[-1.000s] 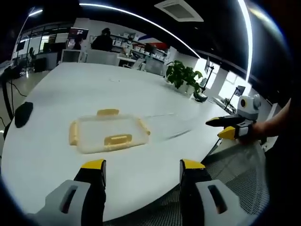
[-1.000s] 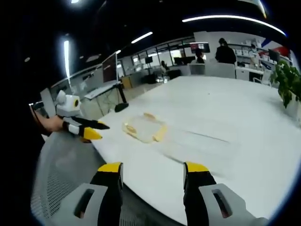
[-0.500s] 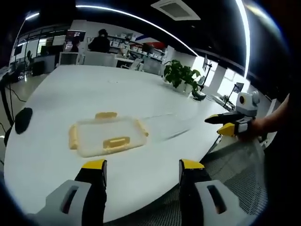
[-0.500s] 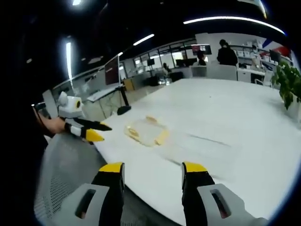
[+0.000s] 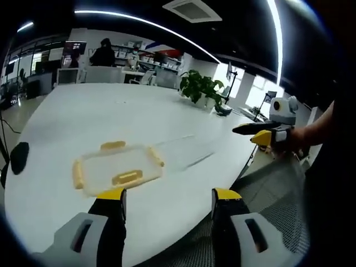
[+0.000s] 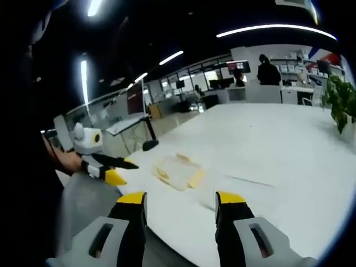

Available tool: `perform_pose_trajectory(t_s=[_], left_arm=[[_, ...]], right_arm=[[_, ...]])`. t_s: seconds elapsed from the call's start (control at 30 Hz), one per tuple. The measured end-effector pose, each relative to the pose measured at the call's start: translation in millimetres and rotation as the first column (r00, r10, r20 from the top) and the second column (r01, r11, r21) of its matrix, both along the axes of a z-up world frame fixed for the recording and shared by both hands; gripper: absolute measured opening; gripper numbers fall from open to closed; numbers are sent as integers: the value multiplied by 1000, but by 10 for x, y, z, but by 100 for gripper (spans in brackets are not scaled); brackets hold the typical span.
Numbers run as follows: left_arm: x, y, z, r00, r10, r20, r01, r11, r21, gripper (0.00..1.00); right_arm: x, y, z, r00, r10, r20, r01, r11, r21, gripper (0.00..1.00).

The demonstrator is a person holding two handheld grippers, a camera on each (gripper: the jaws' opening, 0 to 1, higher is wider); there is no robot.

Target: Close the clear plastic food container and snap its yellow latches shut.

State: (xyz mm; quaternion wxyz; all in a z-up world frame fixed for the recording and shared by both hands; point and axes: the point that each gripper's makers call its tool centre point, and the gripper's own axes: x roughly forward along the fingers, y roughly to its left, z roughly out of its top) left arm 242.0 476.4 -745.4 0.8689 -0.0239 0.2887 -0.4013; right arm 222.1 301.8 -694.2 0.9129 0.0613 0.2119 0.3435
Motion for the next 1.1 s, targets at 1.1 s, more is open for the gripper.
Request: perform_pose_trajectory(t_s=[1.1], left_arm=[[343, 72, 130, 999, -34, 20, 34, 999, -34, 60]], right_arm=[[399, 391, 92, 997, 46, 58, -46, 999, 7, 47]])
